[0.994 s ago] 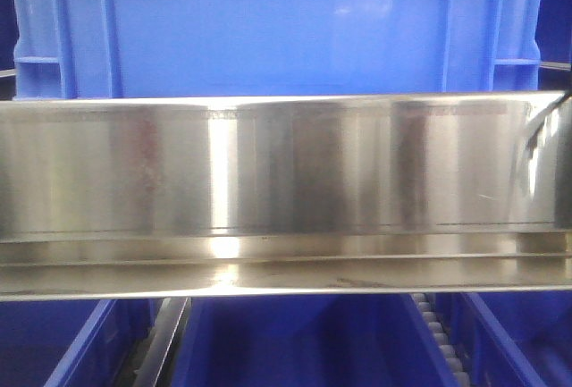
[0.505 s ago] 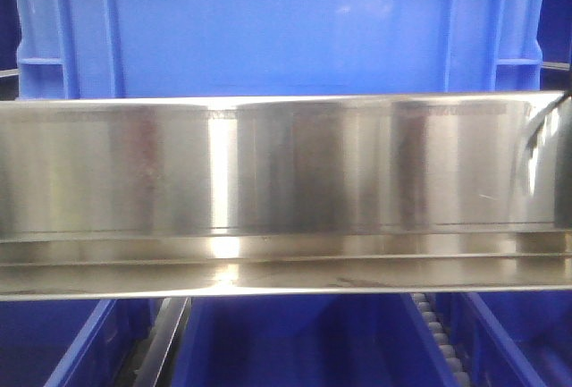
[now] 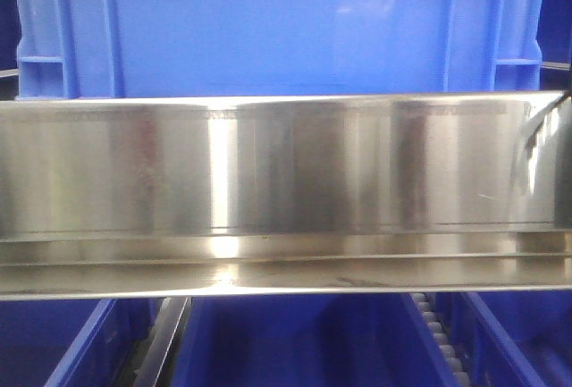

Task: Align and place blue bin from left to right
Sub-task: 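Lift and pull the held blue bin out of the shelf slot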

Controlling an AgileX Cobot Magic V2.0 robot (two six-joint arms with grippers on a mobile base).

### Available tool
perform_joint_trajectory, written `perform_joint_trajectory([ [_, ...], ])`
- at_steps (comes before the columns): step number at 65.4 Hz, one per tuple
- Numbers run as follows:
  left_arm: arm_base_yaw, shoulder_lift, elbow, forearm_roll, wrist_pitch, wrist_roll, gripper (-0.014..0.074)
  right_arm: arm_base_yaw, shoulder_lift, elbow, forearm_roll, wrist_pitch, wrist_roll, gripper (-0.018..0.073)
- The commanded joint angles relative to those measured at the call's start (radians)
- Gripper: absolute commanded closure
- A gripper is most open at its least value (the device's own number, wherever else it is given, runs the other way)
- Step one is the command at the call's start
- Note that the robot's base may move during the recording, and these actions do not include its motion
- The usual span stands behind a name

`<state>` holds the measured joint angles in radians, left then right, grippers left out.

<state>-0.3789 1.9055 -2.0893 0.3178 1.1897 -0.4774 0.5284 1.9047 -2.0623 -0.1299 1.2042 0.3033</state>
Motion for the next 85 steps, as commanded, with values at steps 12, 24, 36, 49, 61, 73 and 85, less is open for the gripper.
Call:
perform_joint_trajectory([
  [12, 0.001, -0.044, -0.008, 0.001, -0.006, -0.029, 0.0707, 0.011, -0.050, -0.036, -0.032, -0.007, 0.073, 0.0631],
  [24, -0.016, -0.114, -0.008, -0.001, 0.016, -0.030, 0.0707, 0.043, -0.115, -0.040, -0.093, 0.017, 0.105, 0.0631],
  [36, -0.063, -0.184, -0.008, 0.050, 0.031, -0.067, 0.0707, 0.099, -0.187, -0.040, -0.137, 0.017, 0.145, 0.0631],
  [49, -0.104, -0.270, 0.041, 0.077, 0.031, -0.087, 0.0707, 0.164, -0.280, 0.014, -0.218, 0.017, 0.224, 0.0631],
  [61, -0.167, -0.412, 0.231, 0.136, 0.031, -0.200, 0.0707, 0.242, -0.412, 0.167, -0.282, 0.017, 0.291, 0.0631],
  [73, -0.270, -0.549, 0.381, 0.252, 0.031, -0.304, 0.0707, 0.368, -0.537, 0.315, -0.410, 0.017, 0.417, 0.0631],
  [85, -0.370, -0.599, 0.422, 0.301, 0.031, -0.329, 0.0707, 0.481, -0.627, 0.416, -0.468, 0.017, 0.497, 0.0631],
])
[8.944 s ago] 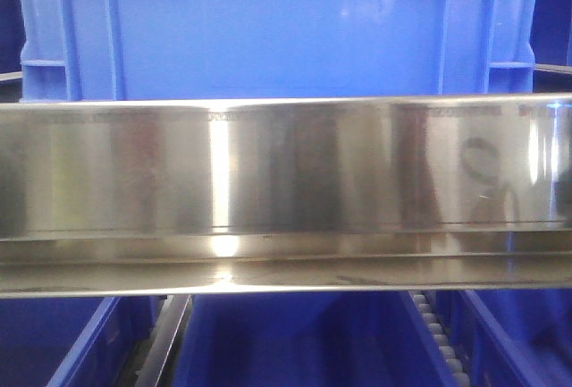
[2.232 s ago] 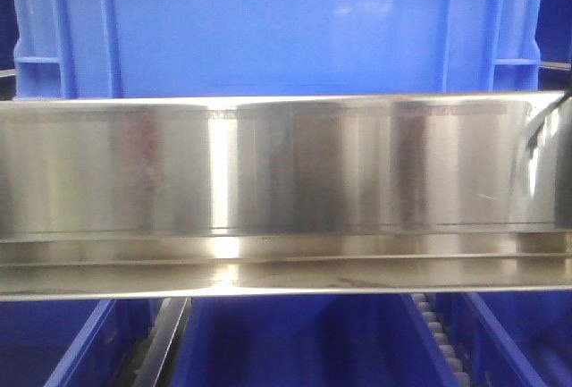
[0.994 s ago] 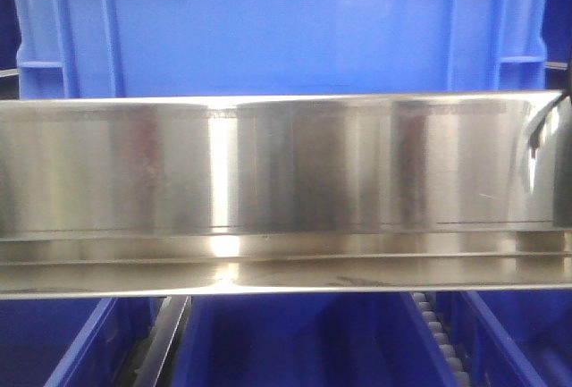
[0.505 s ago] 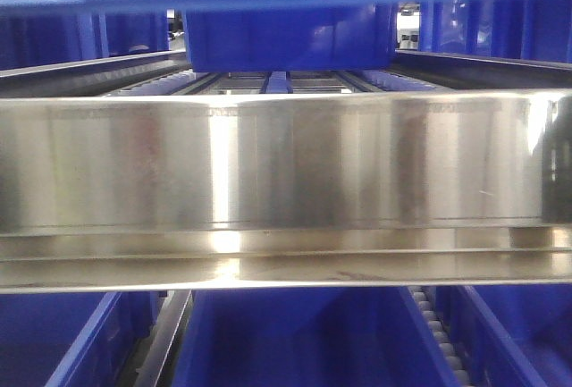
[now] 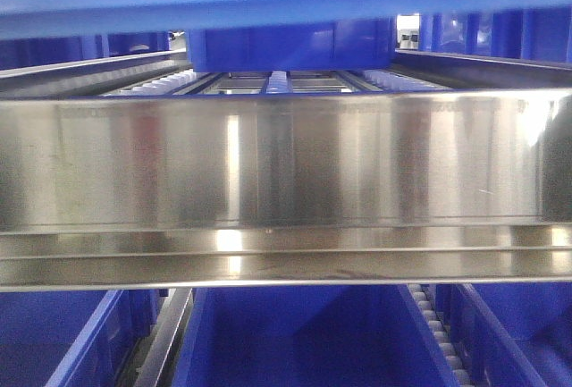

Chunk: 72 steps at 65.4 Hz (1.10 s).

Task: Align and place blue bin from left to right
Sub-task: 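Lift and pull the held blue bin out of the shelf slot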

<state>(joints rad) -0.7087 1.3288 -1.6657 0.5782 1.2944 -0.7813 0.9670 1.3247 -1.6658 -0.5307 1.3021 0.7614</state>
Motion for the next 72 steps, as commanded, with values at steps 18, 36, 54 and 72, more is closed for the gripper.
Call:
perform_joint_trajectory([
  [18, -0.073, -0.027, -0.002, 0.045, -0.073, -0.033, 0.0707, 0.077, -0.067, 0.052, -0.084, -0.081, 0.058, 0.0631],
  [36, -0.073, -0.041, -0.002, 0.047, -0.073, -0.033, 0.0707, 0.077, -0.063, 0.052, -0.084, -0.081, 0.058, 0.0631],
  [54, -0.073, -0.046, -0.002, 0.047, -0.073, -0.033, 0.0707, 0.073, -0.033, 0.052, -0.084, -0.081, 0.058, 0.0631],
  [72, -0.073, -0.045, -0.002, 0.047, -0.073, -0.025, 0.0707, 0.073, -0.033, 0.052, -0.084, -0.081, 0.058, 0.0631],
])
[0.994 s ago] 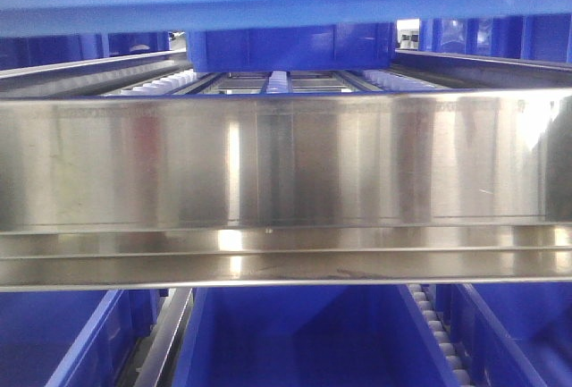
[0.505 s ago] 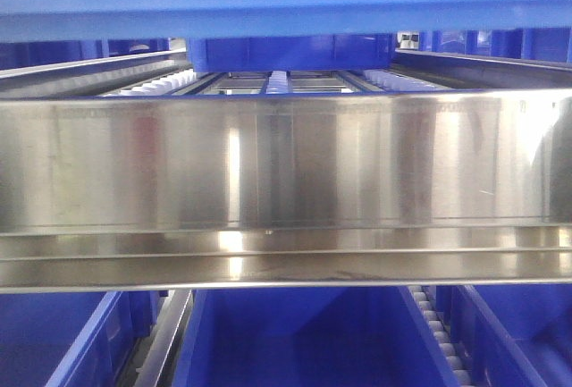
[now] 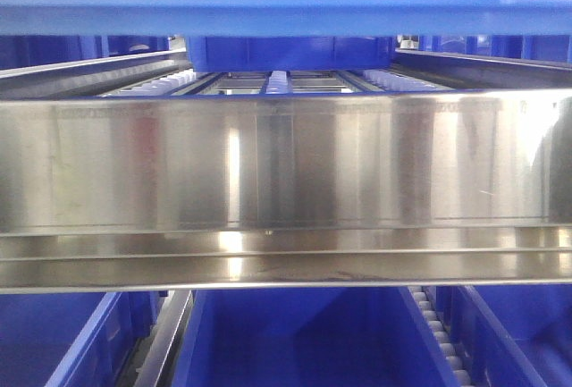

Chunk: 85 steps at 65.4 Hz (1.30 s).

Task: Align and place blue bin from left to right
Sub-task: 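Lift and pull the held blue bin out of the shelf slot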

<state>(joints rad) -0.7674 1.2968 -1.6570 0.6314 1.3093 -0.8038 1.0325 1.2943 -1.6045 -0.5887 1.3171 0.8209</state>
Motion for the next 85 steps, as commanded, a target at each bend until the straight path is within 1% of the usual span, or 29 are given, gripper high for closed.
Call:
perform_joint_trajectory([
  [1, -0.014, -0.013, -0.011, -0.006, -0.088, 0.000, 0.0707, 0.008, -0.003, -0.009, -0.026, -0.096, -0.001, 0.0631],
  [9, -0.014, -0.013, -0.011, -0.011, -0.088, 0.046, 0.0707, 0.008, -0.003, -0.009, -0.026, -0.096, -0.001, 0.0631],
  [19, -0.014, -0.013, -0.011, -0.032, -0.088, 0.046, 0.0707, 0.008, -0.003, -0.009, -0.026, -0.096, -0.001, 0.0631],
  [54, -0.014, -0.013, -0.011, -0.032, -0.088, 0.046, 0.0707, 0.008, -0.003, -0.009, -0.026, -0.096, -0.001, 0.0631],
  [61, -0.014, -0.013, -0.011, -0.017, -0.088, 0.046, 0.0707, 0.008, -0.003, -0.009, -0.026, -0.096, -0.001, 0.0631],
  [85, -0.014, -0.013, -0.011, -0.017, -0.088, 0.046, 0.0707, 0.008, -0.003, -0.009, -0.026, -0.096, -0.001, 0.0631],
])
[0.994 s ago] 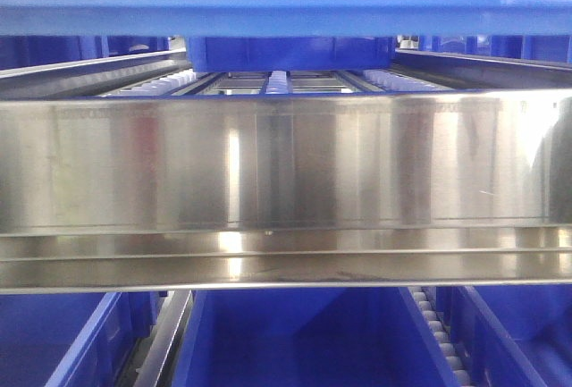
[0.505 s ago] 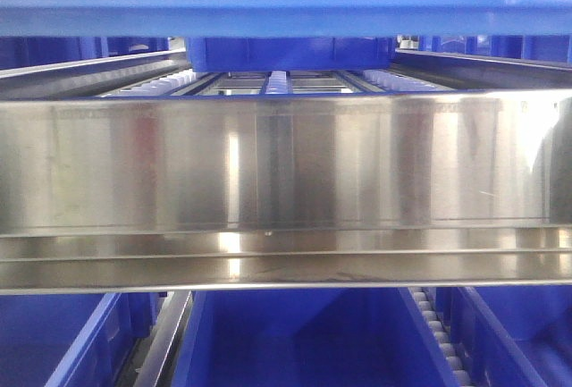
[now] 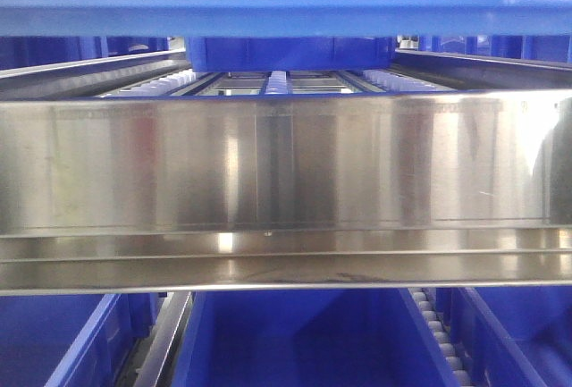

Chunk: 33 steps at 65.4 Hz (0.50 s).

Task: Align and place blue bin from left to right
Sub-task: 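Lift and pull the held blue bin out of the shelf slot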

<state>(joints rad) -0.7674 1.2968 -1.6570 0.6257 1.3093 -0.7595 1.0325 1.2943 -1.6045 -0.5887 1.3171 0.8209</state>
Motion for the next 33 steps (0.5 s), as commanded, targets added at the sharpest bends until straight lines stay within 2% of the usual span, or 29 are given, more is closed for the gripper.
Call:
perform_joint_trajectory([
  [1, -0.014, -0.013, -0.011, -0.012, -0.088, 0.002, 0.0707, 0.008, -0.003, -0.009, -0.026, -0.096, -0.001, 0.0631],
  [33, -0.014, -0.013, -0.011, -0.012, -0.088, 0.002, 0.0707, 0.008, -0.003, -0.009, -0.026, -0.096, -0.001, 0.0631],
])
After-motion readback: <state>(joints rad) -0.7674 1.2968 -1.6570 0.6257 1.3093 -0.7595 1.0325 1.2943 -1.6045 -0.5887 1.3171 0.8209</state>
